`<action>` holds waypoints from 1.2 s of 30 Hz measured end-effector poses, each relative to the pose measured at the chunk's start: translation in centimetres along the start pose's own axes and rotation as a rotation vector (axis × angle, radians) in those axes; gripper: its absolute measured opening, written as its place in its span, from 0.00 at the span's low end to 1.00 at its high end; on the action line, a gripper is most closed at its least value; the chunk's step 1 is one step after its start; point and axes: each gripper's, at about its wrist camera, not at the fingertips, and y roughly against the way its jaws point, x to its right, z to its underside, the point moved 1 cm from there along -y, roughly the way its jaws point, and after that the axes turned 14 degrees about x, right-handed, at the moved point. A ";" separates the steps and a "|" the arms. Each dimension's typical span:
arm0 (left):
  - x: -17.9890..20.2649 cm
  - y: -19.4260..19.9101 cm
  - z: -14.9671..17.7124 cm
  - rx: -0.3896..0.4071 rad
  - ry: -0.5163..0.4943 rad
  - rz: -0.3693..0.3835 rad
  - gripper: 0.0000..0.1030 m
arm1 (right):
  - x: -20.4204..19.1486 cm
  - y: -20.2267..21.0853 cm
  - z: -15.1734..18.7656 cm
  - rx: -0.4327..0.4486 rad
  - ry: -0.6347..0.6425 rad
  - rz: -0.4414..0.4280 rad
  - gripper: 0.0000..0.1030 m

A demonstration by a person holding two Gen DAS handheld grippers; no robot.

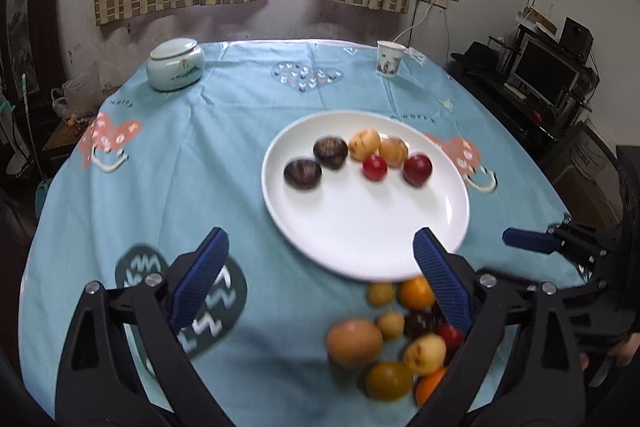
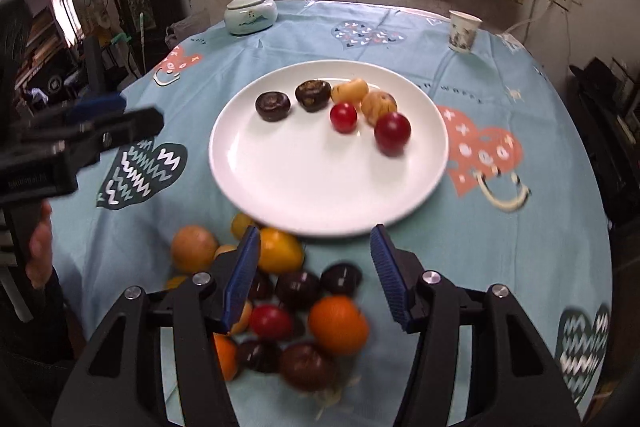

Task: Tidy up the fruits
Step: 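Move both open grippers back over the fruit pile, then grasp an olive-green fruit with the left gripper while the right grasps a brown-red plum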

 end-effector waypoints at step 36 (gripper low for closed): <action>1.7 0.8 13.2 -0.283 -0.087 0.002 0.93 | 1.2 0.0 9.9 -0.028 -0.150 -0.001 0.54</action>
